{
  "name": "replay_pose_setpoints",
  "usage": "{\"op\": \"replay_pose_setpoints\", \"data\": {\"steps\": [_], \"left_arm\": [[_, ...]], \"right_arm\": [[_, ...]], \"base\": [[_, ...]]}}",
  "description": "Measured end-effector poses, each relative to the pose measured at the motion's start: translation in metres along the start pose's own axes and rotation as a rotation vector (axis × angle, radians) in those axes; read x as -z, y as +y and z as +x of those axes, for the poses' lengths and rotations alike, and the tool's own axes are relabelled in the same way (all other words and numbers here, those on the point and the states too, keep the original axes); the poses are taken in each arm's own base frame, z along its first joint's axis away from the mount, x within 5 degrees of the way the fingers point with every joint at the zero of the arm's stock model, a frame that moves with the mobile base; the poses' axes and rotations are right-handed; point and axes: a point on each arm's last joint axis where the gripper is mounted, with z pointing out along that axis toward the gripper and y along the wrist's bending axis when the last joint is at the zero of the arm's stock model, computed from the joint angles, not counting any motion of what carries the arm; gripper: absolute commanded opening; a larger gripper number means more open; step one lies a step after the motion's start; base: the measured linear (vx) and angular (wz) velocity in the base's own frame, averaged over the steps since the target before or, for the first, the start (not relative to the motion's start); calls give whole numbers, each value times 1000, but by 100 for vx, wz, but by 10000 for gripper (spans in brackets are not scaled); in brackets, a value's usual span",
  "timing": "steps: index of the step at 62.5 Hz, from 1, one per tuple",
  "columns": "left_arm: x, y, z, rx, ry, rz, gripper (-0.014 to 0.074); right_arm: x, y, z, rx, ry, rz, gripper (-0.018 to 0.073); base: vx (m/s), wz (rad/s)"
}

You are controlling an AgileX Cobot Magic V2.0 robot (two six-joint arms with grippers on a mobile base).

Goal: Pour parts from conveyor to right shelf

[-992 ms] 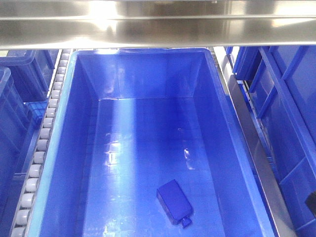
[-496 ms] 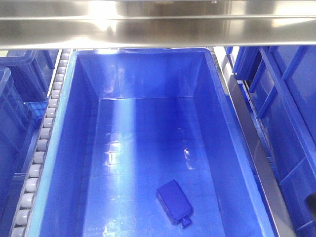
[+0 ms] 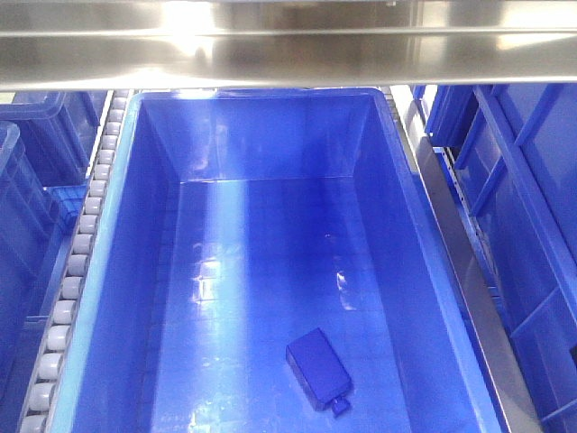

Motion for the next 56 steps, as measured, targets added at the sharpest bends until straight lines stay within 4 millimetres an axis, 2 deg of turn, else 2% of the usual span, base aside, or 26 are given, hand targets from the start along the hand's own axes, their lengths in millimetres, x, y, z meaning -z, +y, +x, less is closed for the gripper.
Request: {"op": "replay_pose_setpoints", "data": {"steps": [56], "left_arm": [[0, 0, 0, 0, 0, 0, -6]], "right_arm": [[0, 0, 0, 0, 0, 4, -9]], "base": [[0, 0]]}}
